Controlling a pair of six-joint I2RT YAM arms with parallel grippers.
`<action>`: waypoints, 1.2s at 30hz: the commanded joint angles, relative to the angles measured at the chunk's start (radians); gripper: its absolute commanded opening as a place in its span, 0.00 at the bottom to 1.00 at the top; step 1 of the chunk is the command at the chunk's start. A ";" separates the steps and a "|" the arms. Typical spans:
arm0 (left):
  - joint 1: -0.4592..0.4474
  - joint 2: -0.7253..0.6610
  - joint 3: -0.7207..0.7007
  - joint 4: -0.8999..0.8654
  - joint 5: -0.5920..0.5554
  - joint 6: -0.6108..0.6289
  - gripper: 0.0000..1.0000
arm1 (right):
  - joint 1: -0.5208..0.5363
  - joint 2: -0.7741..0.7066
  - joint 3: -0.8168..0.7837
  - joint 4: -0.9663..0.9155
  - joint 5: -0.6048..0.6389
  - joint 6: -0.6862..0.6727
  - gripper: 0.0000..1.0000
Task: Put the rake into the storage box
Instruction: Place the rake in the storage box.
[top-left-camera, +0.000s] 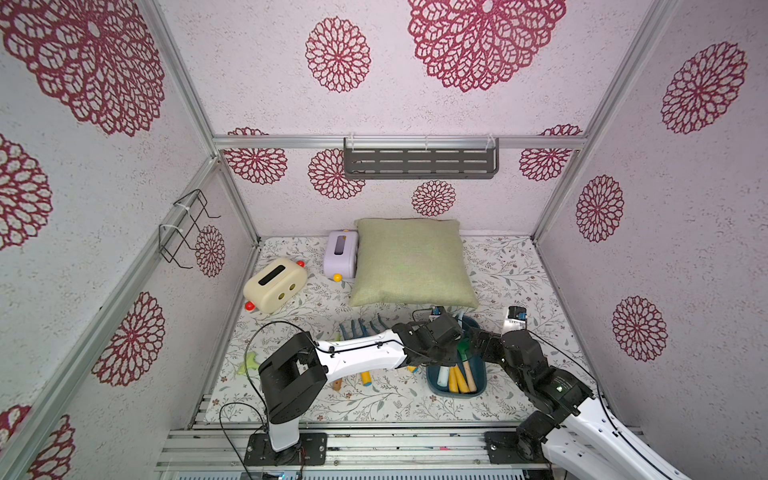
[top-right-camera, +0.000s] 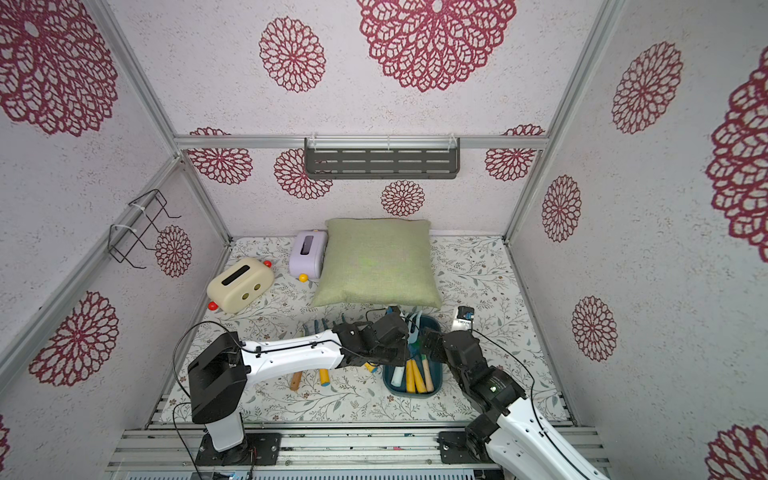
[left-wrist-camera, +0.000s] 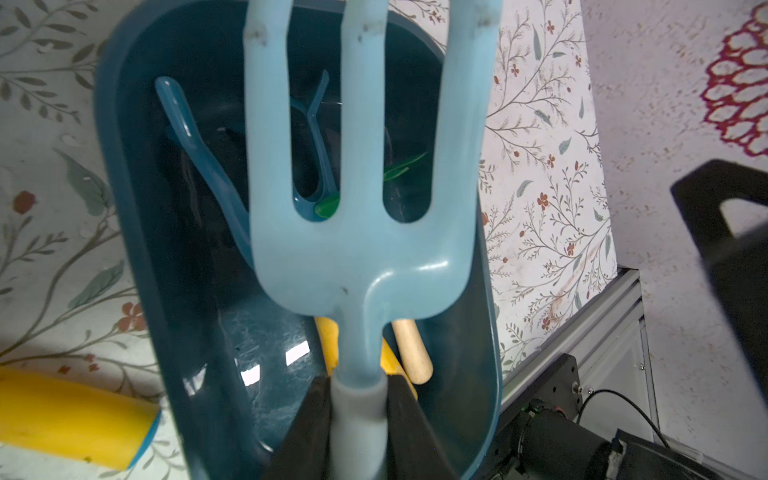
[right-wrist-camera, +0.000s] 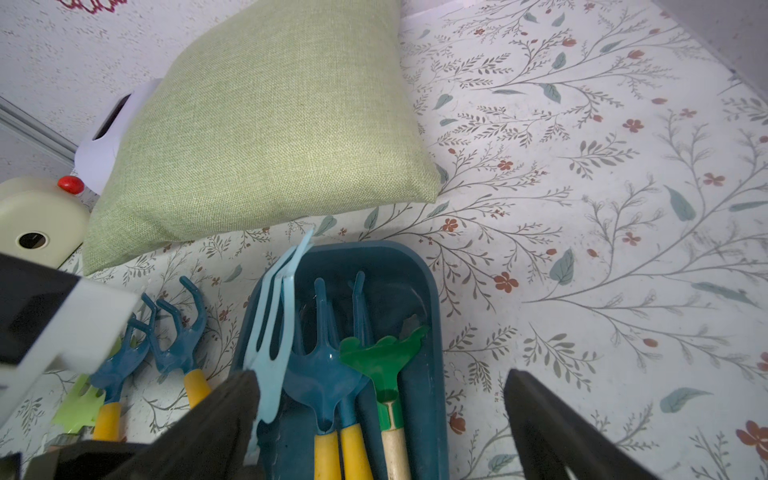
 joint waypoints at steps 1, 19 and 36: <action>-0.017 -0.040 -0.009 0.003 -0.030 0.014 0.12 | -0.007 -0.013 0.003 0.000 0.026 0.019 0.99; -0.013 0.035 -0.024 -0.001 -0.042 -0.033 0.20 | -0.010 -0.012 -0.002 0.001 0.006 0.024 0.99; 0.012 0.051 -0.008 -0.004 -0.051 -0.037 0.37 | -0.013 -0.004 -0.004 0.003 -0.007 0.025 0.99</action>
